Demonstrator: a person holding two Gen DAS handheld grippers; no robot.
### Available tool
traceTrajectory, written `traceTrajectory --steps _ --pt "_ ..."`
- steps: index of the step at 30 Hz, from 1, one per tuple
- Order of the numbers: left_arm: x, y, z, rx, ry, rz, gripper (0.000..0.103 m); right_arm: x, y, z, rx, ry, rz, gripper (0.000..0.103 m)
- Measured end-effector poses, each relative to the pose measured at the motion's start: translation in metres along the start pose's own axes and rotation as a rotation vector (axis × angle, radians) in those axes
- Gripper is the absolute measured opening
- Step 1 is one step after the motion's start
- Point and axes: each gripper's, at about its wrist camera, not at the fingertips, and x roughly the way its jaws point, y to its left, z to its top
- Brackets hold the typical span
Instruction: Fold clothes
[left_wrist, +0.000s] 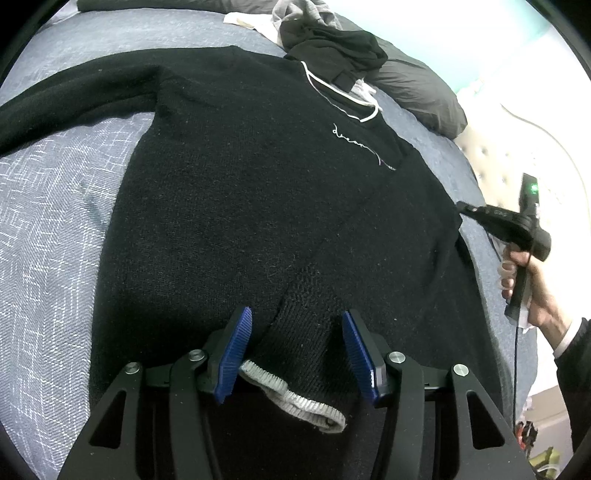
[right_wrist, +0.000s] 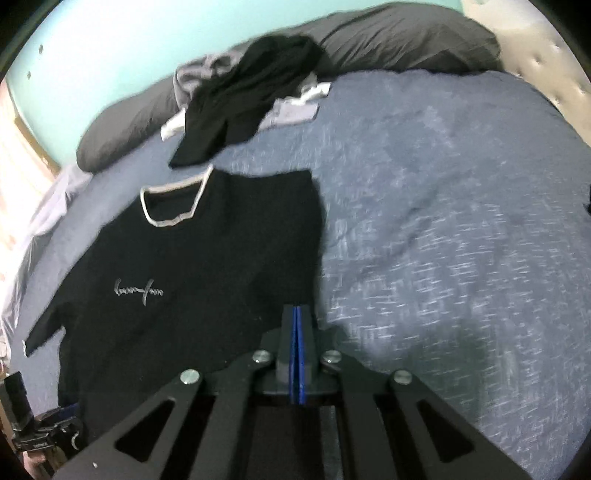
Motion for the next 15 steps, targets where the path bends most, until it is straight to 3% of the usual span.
traceTrajectory --steps 5,15 --pt "-0.001 0.0 0.0 0.0 0.002 -0.002 0.055 0.017 0.014 -0.018 -0.077 0.07 -0.051 0.001" --pt "-0.002 0.001 0.0 -0.003 0.004 -0.002 0.055 0.017 0.019 -0.032 -0.114 0.143 -0.081 0.001"
